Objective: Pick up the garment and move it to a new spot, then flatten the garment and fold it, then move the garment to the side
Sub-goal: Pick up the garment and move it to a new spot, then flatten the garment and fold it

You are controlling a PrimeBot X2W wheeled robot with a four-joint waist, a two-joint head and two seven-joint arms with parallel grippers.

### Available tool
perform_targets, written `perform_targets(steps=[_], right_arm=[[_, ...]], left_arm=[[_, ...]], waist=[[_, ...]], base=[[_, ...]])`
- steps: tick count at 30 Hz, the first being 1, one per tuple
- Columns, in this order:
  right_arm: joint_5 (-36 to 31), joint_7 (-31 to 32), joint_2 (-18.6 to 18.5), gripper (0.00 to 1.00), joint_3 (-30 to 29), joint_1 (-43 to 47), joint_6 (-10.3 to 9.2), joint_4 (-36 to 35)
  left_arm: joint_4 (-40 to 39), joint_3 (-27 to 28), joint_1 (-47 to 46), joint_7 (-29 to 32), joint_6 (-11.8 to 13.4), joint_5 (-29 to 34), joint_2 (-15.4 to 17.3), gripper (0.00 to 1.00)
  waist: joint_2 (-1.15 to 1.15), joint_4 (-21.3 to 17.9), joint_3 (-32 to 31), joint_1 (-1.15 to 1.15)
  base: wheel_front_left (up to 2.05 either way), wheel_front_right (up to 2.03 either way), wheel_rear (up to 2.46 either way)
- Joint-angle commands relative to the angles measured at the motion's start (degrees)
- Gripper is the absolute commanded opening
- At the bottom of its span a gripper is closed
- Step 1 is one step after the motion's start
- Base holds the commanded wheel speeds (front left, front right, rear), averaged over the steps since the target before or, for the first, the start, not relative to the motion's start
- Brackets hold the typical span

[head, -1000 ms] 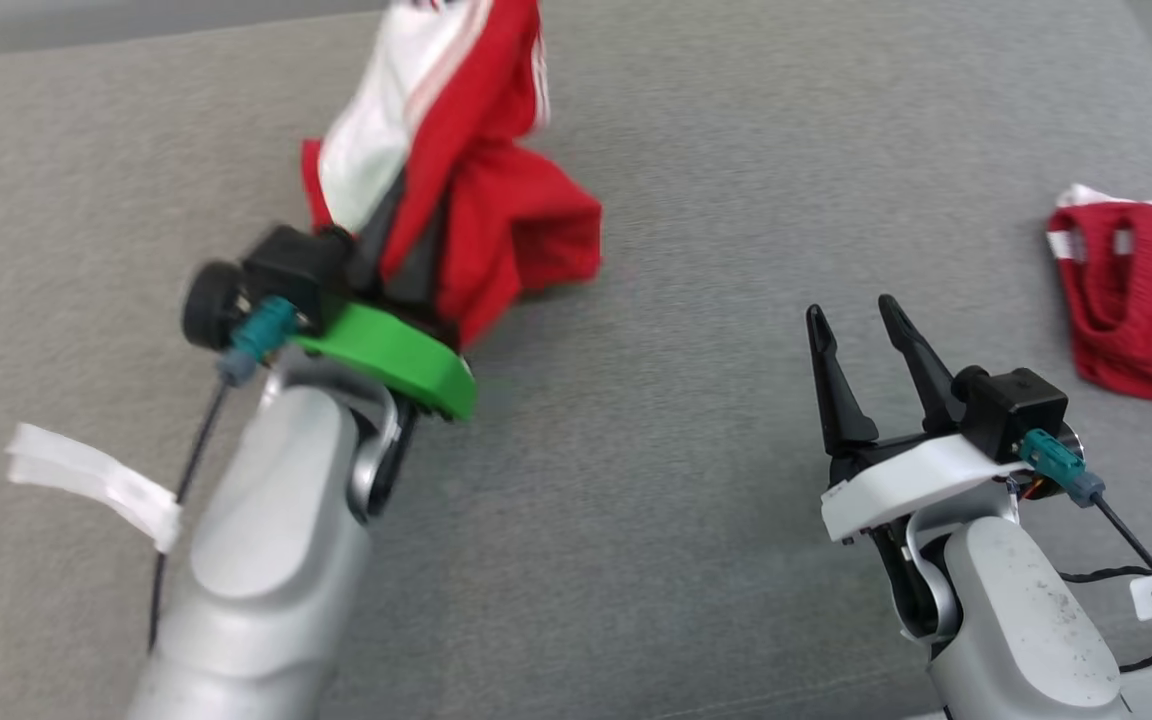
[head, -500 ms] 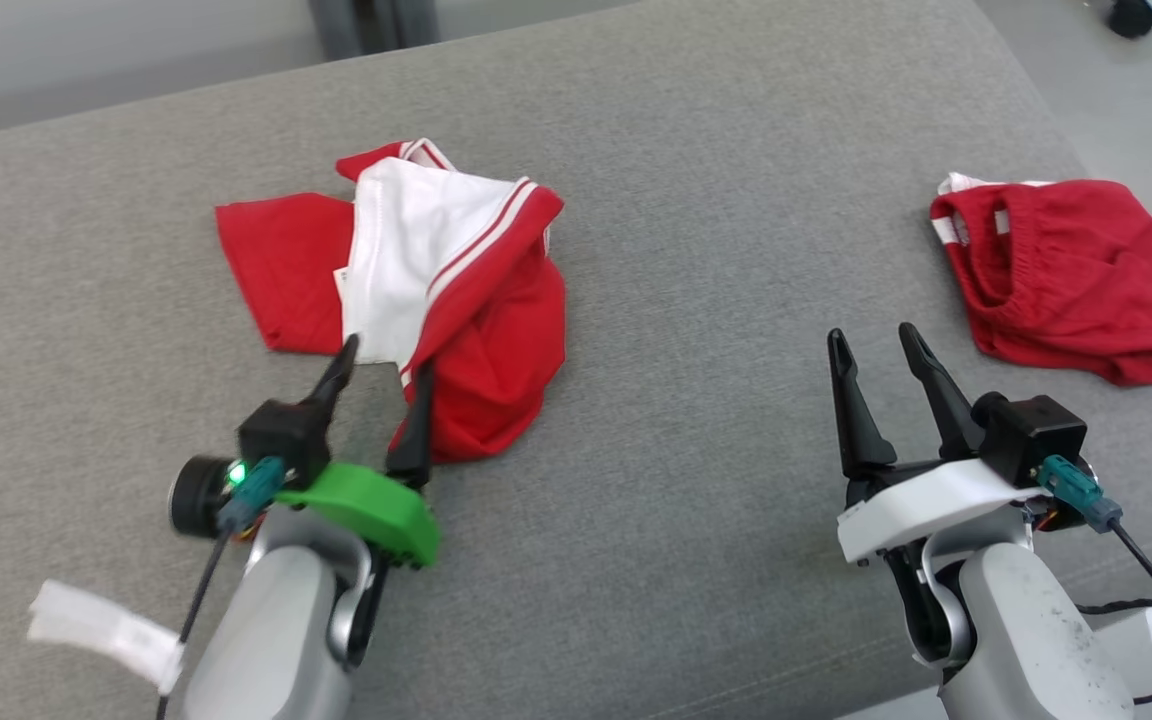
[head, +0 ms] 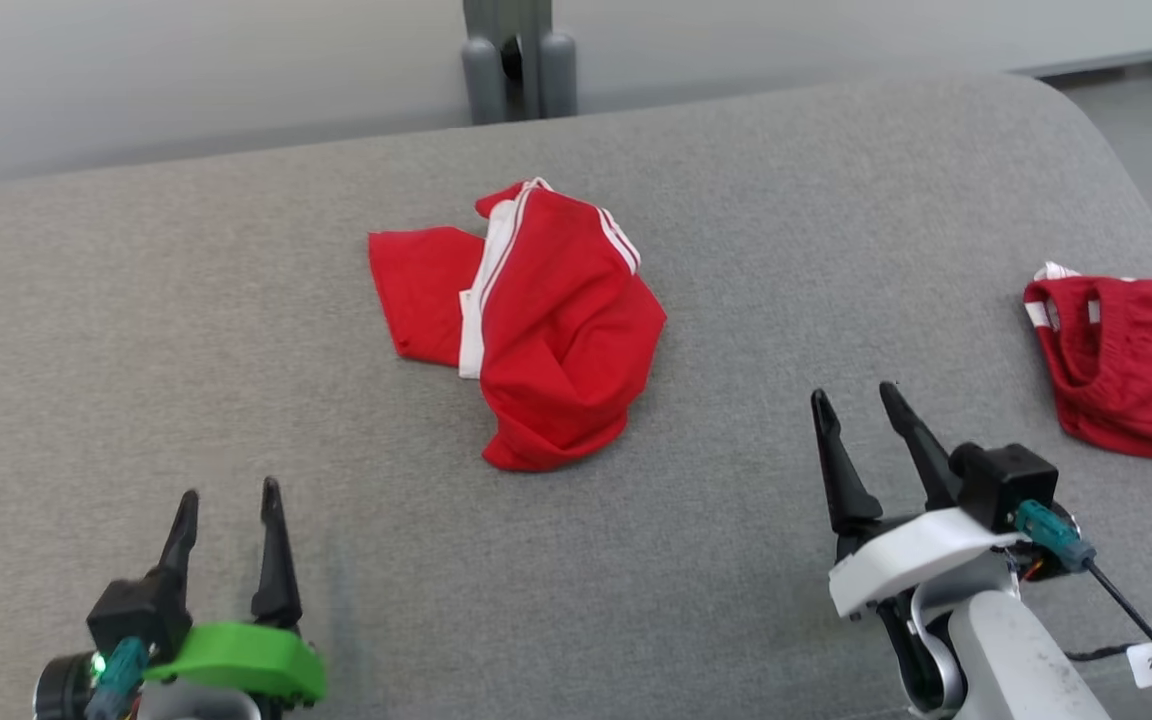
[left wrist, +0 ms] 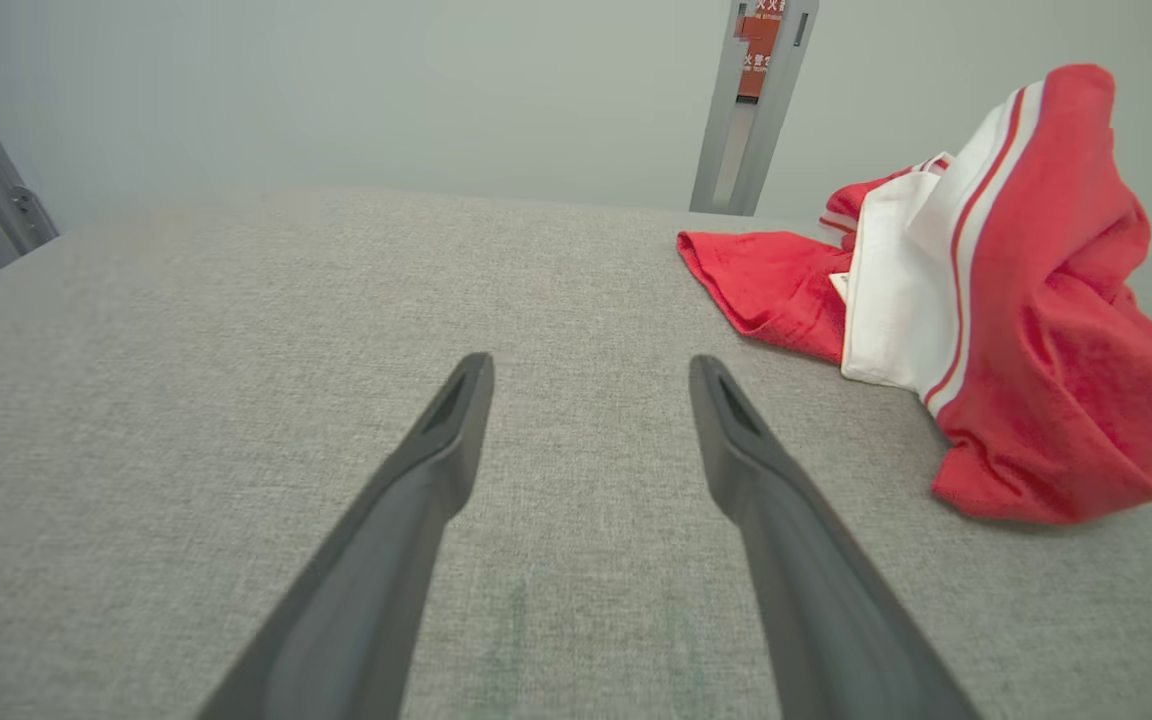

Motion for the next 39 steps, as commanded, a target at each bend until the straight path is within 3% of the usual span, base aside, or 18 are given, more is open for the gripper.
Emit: perform_targets(steps=[1, 12, 19, 23, 30, 39], right_arm=[[0.9, 0.0, -0.2, 1.0, -0.1, 1.1, -0.09, 0.5], [-0.7, 0.0, -0.1, 1.0, 1.9, 0.4, -0.09, 2.1], [-0.1, 0.0, -0.1, 1.0, 5.4, -11.1, -0.09, 4.4], [-0.5, 0.4, -0.1, 1.0, 7.6, -20.6, -0.09, 9.8], [0.7, 5.8, -2.9, 1.0, 10.6, -34.0, -0.09, 19.7], [9.0, 15.4, -7.7, 1.0, 16.6, -38.6, -0.09, 26.3]], left_arm=[[-1.1, 0.8, 2.1, 0.0, 0.3, 0.4, 0.0, 1.0], [-1.2, -1.2, 3.0, 0.0, 1.0, -1.8, -0.2, 1.0], [-0.1, -6.5, -1.5, 0.0, 0.6, -4.1, -0.2, 1.0], [0.6, -9.8, -2.5, 0.0, 0.9, -5.2, -0.2, 1.0], [2.3, -13.7, -4.2, 0.0, 1.1, -7.8, -0.2, 1.0], [1.3, -15.0, -5.3, 0.0, 1.7, -8.6, -0.2, 1.0]], waist=[[0.0, 2.8, -3.2, 0.0], [0.0, 4.7, -2.5, 0.0], [0.0, 10.4, 1.7, 0.0], [0.0, 14.2, 3.6, 0.0], [0.0, 18.9, 5.6, 0.0], [0.0, 20.9, 6.8, 0.0]], base=[[0.0, 0.0, 0.0], [0.0, 0.0, 0.0], [0.0, 0.0, 0.0], [0.0, 0.0, 0.0], [0.0, 0.0, 0.0], [0.0, 0.0, 0.0]])
